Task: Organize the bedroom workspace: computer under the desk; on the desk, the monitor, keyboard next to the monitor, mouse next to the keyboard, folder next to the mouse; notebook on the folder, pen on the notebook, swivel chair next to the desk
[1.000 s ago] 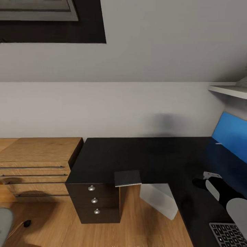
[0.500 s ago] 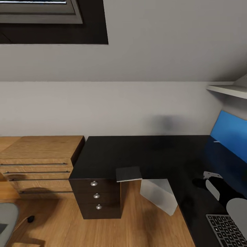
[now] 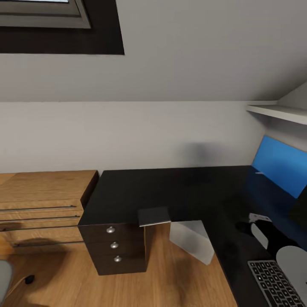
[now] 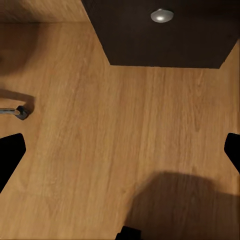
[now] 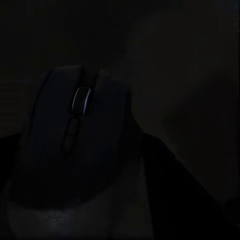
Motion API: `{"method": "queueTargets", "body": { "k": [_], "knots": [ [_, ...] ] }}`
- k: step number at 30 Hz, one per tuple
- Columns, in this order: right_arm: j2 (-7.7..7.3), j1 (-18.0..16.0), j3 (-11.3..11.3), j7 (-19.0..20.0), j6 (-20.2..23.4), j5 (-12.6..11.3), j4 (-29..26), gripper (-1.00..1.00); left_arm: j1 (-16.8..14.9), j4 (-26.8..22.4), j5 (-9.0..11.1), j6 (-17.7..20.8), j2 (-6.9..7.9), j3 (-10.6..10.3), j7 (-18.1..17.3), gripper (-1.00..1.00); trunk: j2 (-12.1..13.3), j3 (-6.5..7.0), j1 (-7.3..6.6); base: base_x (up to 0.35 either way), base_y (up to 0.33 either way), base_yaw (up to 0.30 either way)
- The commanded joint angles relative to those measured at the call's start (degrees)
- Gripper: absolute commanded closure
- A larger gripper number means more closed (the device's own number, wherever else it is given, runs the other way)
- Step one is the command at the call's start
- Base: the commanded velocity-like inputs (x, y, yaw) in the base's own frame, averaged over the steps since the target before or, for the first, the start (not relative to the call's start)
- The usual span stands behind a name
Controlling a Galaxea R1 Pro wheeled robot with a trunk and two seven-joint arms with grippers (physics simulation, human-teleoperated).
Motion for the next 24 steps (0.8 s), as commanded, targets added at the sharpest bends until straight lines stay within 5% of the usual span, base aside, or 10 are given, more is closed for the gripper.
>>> {"method": "queueTargets", "body": {
  "k": [1, 11, 18, 24],
  "knots": [
    [0.0, -0.04, 0.47, -0.56, 0.21, -0.78, -0.05, 1.0, -0.06, -0.12, 0.59, -0.31, 0.07, -0.49, 0.31, -1.0, -0.06, -0.08, 0.01, 0.0, 0.0, -0.183],
    [0.5, -0.04, 0.95, -0.66, -0.25, 0.03, 3.05, 1.0, -0.06, -0.38, 0.59, -0.31, 0.07, -0.49, 0.31, -1.0, -0.06, -0.08, 0.01, 0.0, 0.0, -0.036],
    [0.6, -0.04, 1.24, -7.59, -0.64, 0.45, 5.3, 1.0, -0.06, -0.47, 0.59, -0.36, -0.02, -0.54, 0.31, -1.0, -0.06, -0.08, 0.01, 0.0, 0.0, 0.0],
    [0.6, -0.04, 1.37, -9.5, -0.65, 2.63, 5.98, 1.0, -0.06, -0.49, 0.59, -0.37, -0.02, -0.67, 0.31, -1.0, -0.06, -0.08, 0.01, 0.0, 0.0, 0.0]
  ]
}}
